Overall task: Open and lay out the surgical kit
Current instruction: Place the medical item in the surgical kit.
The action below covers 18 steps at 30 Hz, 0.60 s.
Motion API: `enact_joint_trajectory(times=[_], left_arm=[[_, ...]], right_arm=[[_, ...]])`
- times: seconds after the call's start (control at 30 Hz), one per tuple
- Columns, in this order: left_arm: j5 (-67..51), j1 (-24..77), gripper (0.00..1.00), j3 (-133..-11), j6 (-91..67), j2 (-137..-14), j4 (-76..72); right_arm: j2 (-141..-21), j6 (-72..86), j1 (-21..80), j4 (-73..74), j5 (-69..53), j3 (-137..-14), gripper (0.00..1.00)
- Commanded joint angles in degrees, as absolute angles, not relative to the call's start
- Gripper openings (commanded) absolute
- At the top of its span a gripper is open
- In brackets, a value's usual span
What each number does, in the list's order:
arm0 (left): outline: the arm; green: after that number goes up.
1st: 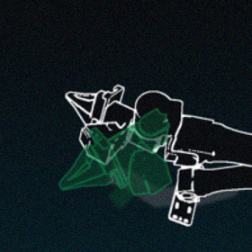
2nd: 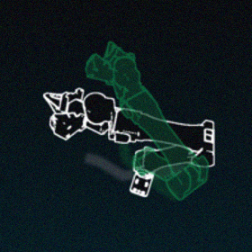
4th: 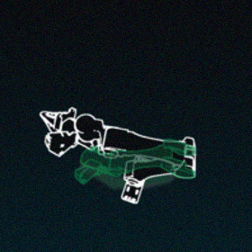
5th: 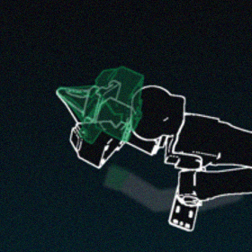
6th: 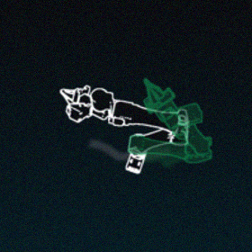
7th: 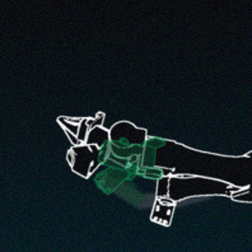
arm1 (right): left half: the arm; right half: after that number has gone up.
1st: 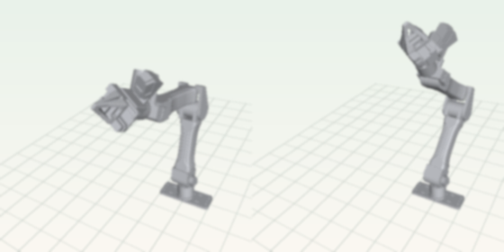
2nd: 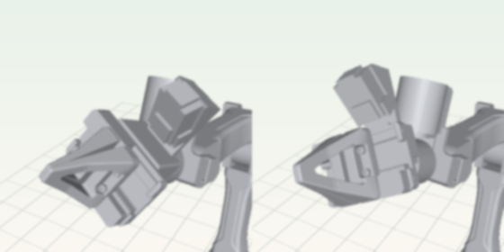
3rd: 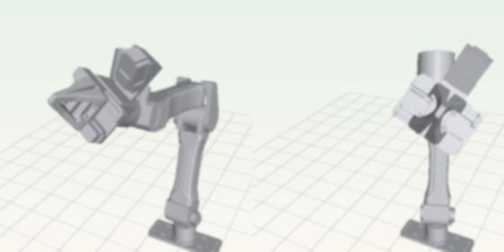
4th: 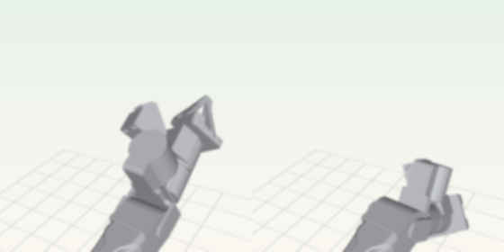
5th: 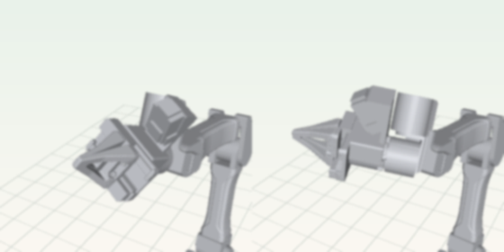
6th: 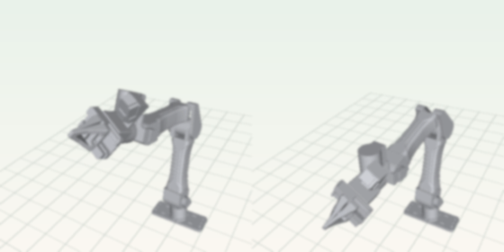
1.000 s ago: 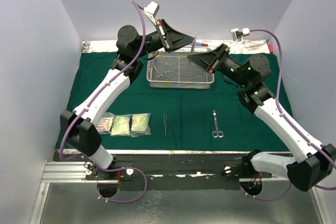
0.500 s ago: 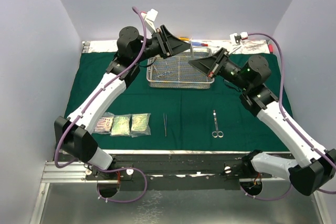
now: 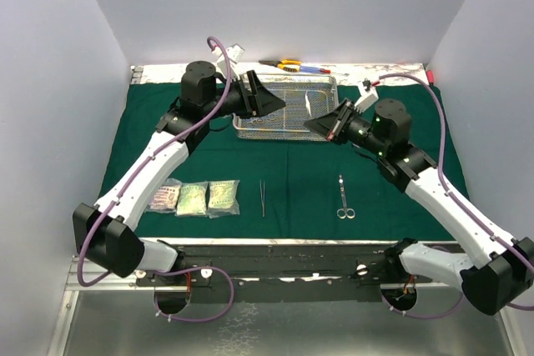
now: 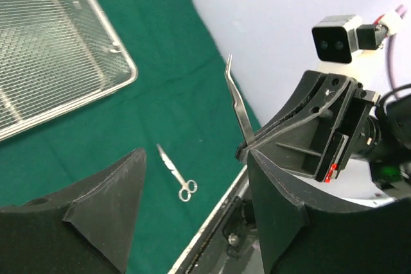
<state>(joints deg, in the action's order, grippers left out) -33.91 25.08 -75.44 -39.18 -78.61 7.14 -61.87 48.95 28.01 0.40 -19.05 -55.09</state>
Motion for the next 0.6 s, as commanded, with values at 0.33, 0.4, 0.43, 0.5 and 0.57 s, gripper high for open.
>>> enact_joint_trajectory(times=[0.33, 0.4, 0.43, 0.5, 0.57], left_arm=[[8.31, 24.7, 0.66, -64.37, -32.11, -71.01, 28.29], [10.22, 24.7, 0.67, -63.52, -32.46, -70.84, 28.65], [10.89, 24.7, 0.68, -63.16, -32.58, -70.84, 28.73], [12.04, 24.7, 0.69, -62.14, -32.86, -70.84, 28.65], [13.07, 24.72, 0.71, -61.52, -32.61, -71.19, 28.63]], right_arm=[[-81.76, 59.03, 50.37, 32.34, 10.91, -58.38, 0.01], [-84.42, 59.99, 52.23, 31.06, 10.36, -57.52, 0.01], [-85.71, 59.31, 52.55, 28.89, 8.93, -56.23, 0.01], [-88.36, 60.05, 52.88, 27.52, 7.03, -55.03, 0.01], [-90.46, 59.65, 53.25, 26.64, 6.6, -55.0, 0.01]])
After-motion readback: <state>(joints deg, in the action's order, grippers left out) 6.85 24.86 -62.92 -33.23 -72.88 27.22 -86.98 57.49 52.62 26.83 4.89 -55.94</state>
